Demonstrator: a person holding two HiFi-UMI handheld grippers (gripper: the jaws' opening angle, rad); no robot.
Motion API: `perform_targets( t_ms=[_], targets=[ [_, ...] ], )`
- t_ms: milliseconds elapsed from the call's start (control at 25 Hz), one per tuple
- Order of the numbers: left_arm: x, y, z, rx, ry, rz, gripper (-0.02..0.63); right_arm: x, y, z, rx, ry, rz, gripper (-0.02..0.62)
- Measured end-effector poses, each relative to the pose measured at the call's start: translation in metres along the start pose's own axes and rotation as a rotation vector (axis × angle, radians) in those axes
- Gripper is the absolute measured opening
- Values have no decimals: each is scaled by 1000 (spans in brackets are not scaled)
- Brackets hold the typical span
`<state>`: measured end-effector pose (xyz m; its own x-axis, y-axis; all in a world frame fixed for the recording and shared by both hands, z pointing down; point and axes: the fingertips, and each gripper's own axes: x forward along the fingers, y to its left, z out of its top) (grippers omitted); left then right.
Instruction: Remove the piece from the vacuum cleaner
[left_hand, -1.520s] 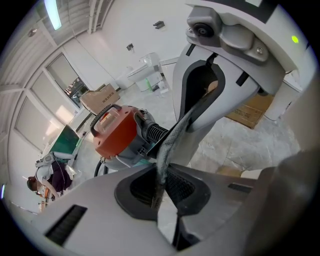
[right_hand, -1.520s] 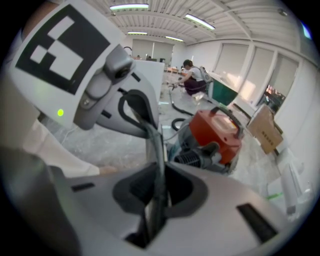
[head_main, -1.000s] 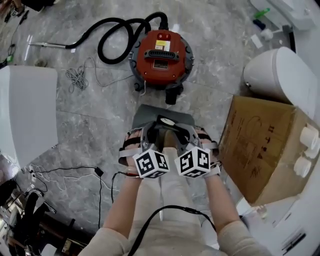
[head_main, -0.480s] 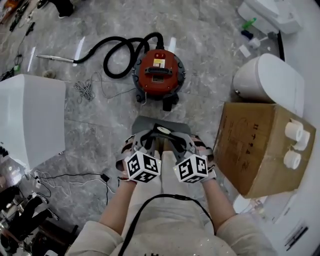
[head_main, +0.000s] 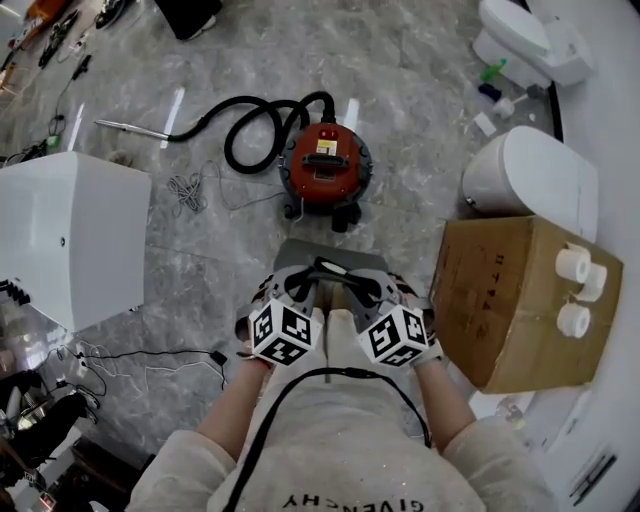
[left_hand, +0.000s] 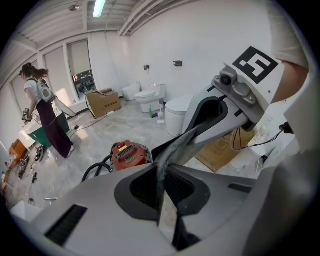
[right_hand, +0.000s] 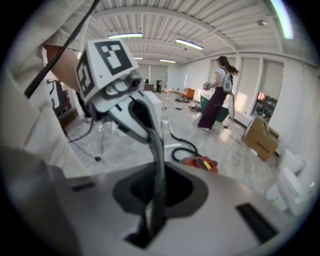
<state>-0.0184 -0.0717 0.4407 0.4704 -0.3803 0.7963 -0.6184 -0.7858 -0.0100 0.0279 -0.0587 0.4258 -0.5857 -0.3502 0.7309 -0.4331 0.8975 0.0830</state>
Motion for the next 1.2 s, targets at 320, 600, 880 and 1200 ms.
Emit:
perform_targets(
  t_ms=[320,600,880,1200],
  targets=[
    [-35,-6,19,-44,-65,-68,46,-27,5,23,16,-26,25,38],
    [-55,-2,34,-30,-89,-60,46,-43,2,41,-11,-38,17,38],
    [-67,4,51,-30,-120,-45,46,-55,-6,55,-17,-52,9,38],
    [-77,-1,61,-41,-142,-48,46,-68,-6,61,-32,-54,14,38]
  ],
)
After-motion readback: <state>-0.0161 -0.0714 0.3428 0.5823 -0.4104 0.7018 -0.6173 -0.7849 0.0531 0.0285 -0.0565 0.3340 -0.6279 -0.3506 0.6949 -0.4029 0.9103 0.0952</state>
